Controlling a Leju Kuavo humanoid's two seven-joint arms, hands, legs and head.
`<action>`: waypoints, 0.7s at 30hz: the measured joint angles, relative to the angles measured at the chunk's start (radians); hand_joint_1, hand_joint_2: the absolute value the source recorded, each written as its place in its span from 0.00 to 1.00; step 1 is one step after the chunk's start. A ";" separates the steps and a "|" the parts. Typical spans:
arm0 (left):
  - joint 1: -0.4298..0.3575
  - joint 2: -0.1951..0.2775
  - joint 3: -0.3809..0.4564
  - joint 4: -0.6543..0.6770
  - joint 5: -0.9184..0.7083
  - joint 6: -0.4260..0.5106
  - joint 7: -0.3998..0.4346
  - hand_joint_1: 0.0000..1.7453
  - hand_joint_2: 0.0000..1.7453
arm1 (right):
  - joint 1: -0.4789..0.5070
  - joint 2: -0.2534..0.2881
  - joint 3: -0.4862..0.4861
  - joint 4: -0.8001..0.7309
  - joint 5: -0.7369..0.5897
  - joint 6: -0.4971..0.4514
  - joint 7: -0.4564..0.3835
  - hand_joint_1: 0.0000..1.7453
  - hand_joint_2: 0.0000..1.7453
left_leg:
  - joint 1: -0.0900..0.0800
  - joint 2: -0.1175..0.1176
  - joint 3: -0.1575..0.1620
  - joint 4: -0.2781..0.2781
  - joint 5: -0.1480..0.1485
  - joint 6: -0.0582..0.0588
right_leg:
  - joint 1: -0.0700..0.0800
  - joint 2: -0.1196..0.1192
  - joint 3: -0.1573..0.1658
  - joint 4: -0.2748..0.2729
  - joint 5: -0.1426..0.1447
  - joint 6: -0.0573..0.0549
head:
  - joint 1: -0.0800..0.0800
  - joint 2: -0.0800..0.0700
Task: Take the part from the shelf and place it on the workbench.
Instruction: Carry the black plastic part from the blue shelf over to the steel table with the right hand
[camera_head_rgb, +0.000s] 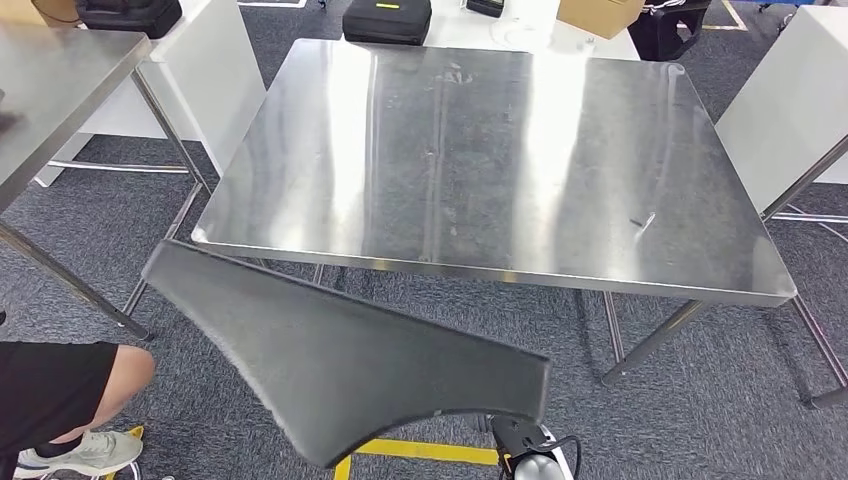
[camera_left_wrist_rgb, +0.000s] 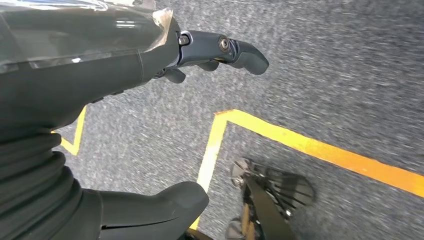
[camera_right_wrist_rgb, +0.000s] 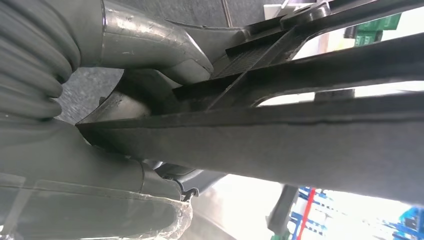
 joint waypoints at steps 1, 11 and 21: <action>0.000 0.000 0.000 0.000 -0.002 -0.002 0.000 0.00 1.00 | 0.000 0.001 -0.002 -0.001 0.001 -0.001 0.001 1.00 1.00 | -0.001 0.000 0.004 0.000 -0.009 -0.007 | 0.001 -0.001 0.018 -0.038 0.014 -0.008 | 0.000 0.000; 0.001 0.010 -0.002 0.000 -0.009 -0.026 -0.006 0.00 1.00 | 0.015 0.002 -0.022 -0.011 0.001 -0.008 0.006 1.00 1.00 | 0.007 0.007 -0.164 0.293 -0.120 -0.041 | 0.008 0.004 0.070 -0.056 -0.023 -0.089 | -0.003 0.000; 0.001 0.008 -0.002 0.001 -0.008 -0.026 -0.025 0.00 1.00 | 0.008 0.009 -0.032 -0.017 0.004 -0.008 0.013 1.00 1.00 | -0.008 0.009 -0.063 0.011 0.047 0.010 | 0.019 0.009 0.111 -0.044 -0.082 -0.051 | -0.002 0.000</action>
